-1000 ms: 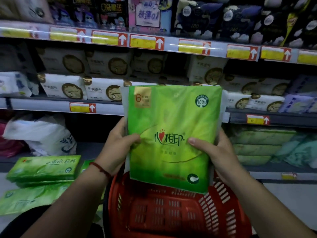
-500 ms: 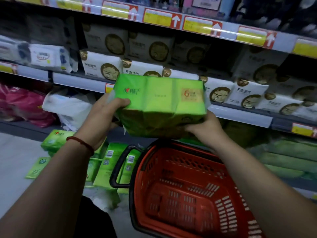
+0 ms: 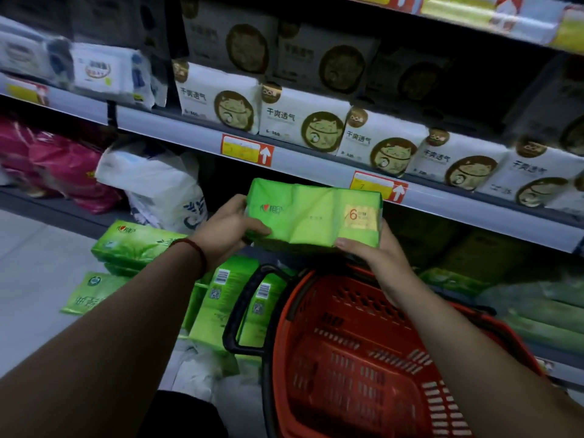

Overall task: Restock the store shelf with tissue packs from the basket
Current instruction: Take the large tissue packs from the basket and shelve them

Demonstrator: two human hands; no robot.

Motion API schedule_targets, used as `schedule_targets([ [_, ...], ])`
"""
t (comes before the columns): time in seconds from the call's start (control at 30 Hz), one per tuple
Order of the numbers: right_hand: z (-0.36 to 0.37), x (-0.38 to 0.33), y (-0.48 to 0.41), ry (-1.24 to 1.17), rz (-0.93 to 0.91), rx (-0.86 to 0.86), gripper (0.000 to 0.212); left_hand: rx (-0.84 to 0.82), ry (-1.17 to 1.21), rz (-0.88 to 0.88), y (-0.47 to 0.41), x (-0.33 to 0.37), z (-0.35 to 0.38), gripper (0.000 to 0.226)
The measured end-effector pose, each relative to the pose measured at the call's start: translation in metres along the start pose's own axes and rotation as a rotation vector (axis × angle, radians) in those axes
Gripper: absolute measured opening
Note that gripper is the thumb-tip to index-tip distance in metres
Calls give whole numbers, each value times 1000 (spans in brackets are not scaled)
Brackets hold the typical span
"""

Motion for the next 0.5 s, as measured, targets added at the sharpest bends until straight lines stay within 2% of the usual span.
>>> schedule_targets([
  [0.1, 2, 14, -21, -19, 58, 32, 75, -29, 16, -51, -36, -6, -1, 49],
  [0.2, 3, 27, -45, 40, 160, 44, 57, -6, 11, -86, -74, -18, 0, 37],
  [0.23, 3, 30, -53, 40, 194, 58, 58, -6, 14, -113, -87, -23, 3, 38],
  [0.27, 1, 34, -63, 40, 222, 82, 69, -10, 8, -135, -100, -26, 5, 40],
  [0.33, -4, 42, -81, 24, 286, 146, 112, -14, -16, -180, -125, -30, 9, 32],
  [0.37, -6, 46, -90, 14, 297, 162, 122, -3, -21, -210, -138, -32, 9, 26],
  [0.4, -9, 49, -100, -1, 309, 175, 118, 14, -17, -223, -151, -35, 7, 22],
  [0.43, -11, 52, -109, -38, 325, 178, 101, 44, 12, -225, -163, -38, 5, 18],
  [0.5, -13, 56, -130, -142, 333, 161, 41, 170, 82, -203, -181, -43, -1, 14],
])
Point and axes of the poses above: each hand's wrist, its own y-axis away from the middle knuckle, its own z-axis out of the palm, x = y × z, the point moved 4 cm from there along -y, towards the middle knuckle, and after that the axes turned 5 degrees about -y, right-handed, at the moved point
